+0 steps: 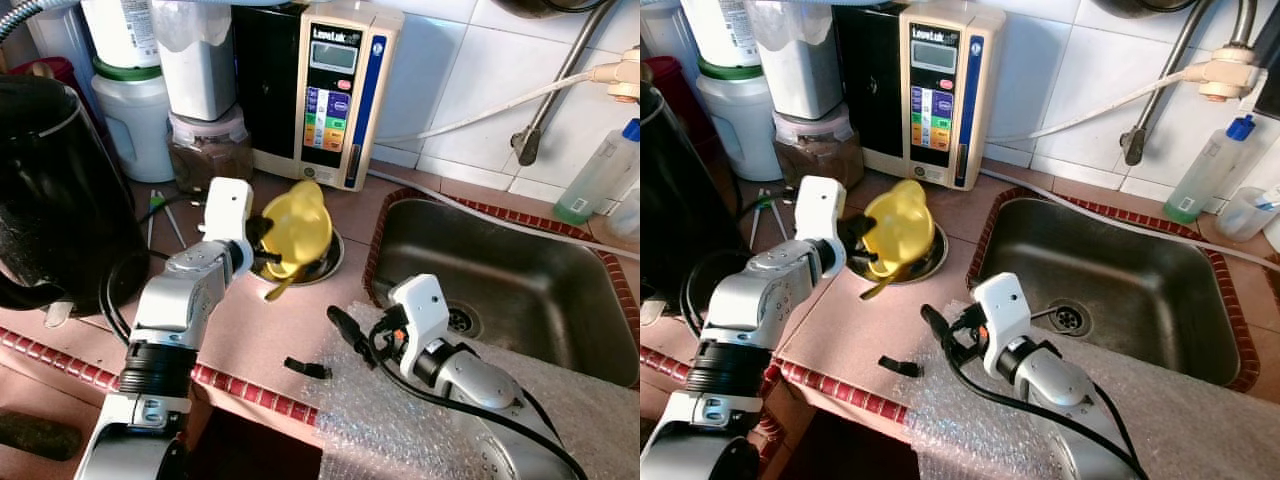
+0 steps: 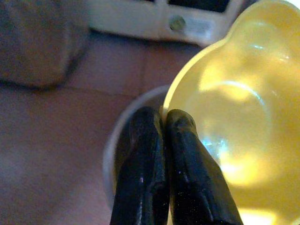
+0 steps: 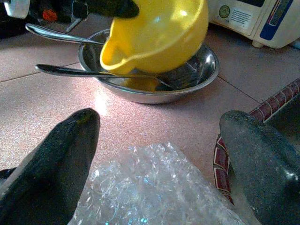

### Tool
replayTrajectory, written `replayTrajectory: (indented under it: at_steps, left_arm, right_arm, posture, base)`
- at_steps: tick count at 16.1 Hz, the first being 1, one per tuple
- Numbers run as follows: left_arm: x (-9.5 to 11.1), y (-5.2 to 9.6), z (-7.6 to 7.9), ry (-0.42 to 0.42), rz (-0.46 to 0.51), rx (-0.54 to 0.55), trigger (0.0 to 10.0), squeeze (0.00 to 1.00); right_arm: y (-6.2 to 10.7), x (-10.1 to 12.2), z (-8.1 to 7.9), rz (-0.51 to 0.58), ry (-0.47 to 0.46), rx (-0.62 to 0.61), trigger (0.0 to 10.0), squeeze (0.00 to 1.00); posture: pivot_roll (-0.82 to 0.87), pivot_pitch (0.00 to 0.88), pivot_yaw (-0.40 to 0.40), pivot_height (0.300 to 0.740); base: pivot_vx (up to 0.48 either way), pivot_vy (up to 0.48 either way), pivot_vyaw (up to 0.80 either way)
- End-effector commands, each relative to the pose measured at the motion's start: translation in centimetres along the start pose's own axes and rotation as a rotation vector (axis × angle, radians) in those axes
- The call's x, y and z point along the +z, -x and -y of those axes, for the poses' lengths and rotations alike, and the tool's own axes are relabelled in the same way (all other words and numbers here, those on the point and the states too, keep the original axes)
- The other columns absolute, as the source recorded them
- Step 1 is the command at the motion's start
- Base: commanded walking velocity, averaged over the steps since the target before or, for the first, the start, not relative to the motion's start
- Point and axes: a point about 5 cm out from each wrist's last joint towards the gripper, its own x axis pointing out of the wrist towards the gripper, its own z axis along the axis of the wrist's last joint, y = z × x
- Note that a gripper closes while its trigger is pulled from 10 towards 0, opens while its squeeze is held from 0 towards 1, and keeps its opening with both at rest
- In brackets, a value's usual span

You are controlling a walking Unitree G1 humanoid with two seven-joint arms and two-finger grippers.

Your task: Kitchen organization

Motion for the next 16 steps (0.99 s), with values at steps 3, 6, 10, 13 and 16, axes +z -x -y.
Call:
replayTrajectory:
  at_steps: [3, 6, 10, 13, 16]
  left_arm:
    - [1.9, 0.4, 1.0, -0.157, 0.2, 0.001, 0.0, 0.0]
    - [1.9, 0.8, 1.7, -0.233, 0.302, 0.026, 0.0, 0.0]
    - [2.6, 1.5, 4.1, -0.334, 0.45, -0.094, 0.0, 0.0]
    - [3.2, 1.8, 5.4, -0.359, 0.535, -0.171, 0.0, 0.0]
    - [3.9, 2.4, 6.1, -0.385, 0.622, -0.206, 0.0, 0.0]
  right_arm:
    - [0.1, 0.2, 0.6, 0.004, 0.018, -0.015, 10.0, 0.0]
    - [-0.2, 1.0, 1.0, 0.05, 0.02, -0.035, 10.0, 0.0]
    - [-1.0, 3.7, 2.2, 0.192, 0.005, -0.112, 10.0, 0.0]
    - [-1.7, 4.4, 2.9, 0.223, 0.018, -0.155, 10.0, 0.0]
    - [-2.1, 5.0, 3.8, 0.253, 0.058, -0.234, 10.0, 0.0]
  posture:
    - [0.09, 0.0, -0.074, 0.74]
    - [0.09, 0.0, -0.081, 0.74]
    - [0.1, 0.0, -0.085, 0.74]
    - [0.1, 0.0, -0.09, 0.74]
    - [0.1, 0.0, -0.092, 0.74]
  base:
    - [0.0, 0.0, 0.0]
    - [0.0, 0.0, 0.0]
    - [0.0, 0.0, 0.0]
    - [0.0, 0.0, 0.0]
    - [0.0, 0.0, 0.0]
